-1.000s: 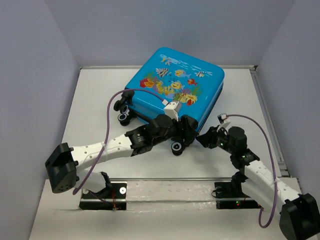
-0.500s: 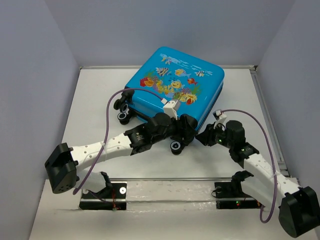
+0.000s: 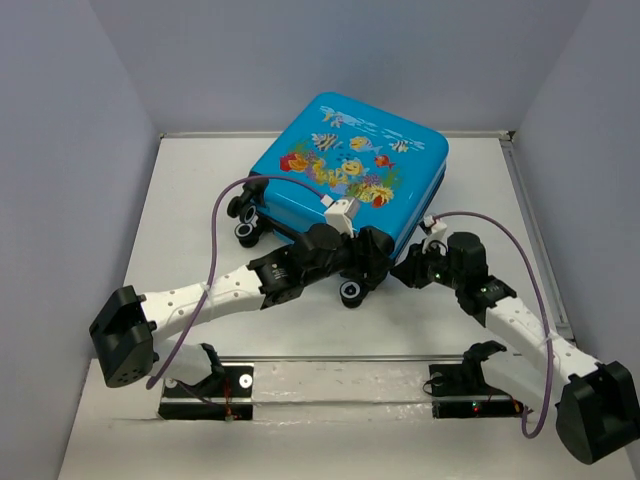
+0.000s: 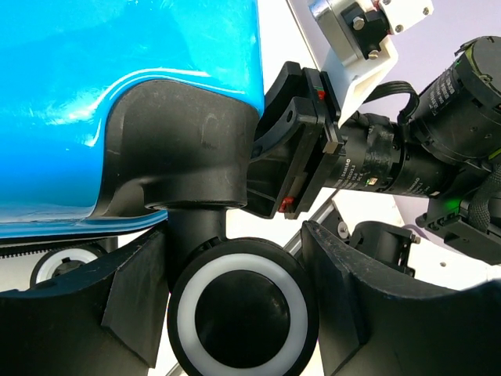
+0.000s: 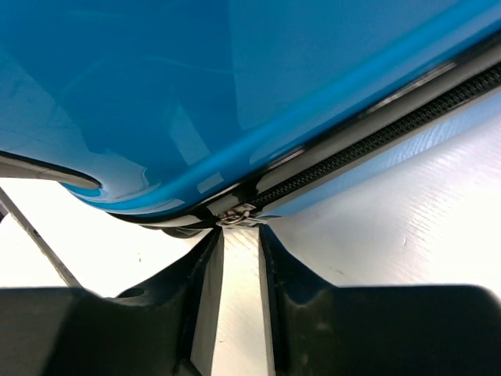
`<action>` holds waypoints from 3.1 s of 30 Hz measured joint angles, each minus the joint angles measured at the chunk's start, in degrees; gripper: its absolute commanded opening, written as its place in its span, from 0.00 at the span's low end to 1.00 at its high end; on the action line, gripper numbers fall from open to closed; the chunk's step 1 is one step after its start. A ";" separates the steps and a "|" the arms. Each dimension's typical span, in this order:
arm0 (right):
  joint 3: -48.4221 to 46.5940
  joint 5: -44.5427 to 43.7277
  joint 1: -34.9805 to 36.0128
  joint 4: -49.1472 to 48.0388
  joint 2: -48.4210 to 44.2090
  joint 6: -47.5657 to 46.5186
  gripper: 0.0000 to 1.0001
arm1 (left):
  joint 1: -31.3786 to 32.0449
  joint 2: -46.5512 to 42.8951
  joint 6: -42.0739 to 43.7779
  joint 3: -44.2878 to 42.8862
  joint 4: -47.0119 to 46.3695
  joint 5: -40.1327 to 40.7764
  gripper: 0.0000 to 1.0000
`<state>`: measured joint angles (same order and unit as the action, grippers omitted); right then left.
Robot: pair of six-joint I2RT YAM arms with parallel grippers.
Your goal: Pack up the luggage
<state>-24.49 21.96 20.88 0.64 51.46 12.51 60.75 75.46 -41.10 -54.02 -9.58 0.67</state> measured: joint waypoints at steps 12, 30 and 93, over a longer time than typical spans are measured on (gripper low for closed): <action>-0.04 -6.38 0.52 -0.63 -1.49 2.36 0.41 | -0.42 0.00 0.15 0.00 -0.39 0.59 0.06; -0.74 -6.10 1.79 -1.09 -4.90 3.74 0.42 | -0.98 -0.55 0.68 0.44 -0.13 0.15 0.06; 9.33 -4.17 2.45 -24.35 0.79 11.10 0.07 | -2.38 -0.94 1.86 0.26 -0.02 -0.61 0.06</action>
<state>-15.16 17.78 23.33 -23.70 52.25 23.62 58.37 74.52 -39.24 -53.76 -9.61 0.05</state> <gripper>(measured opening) 0.076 0.712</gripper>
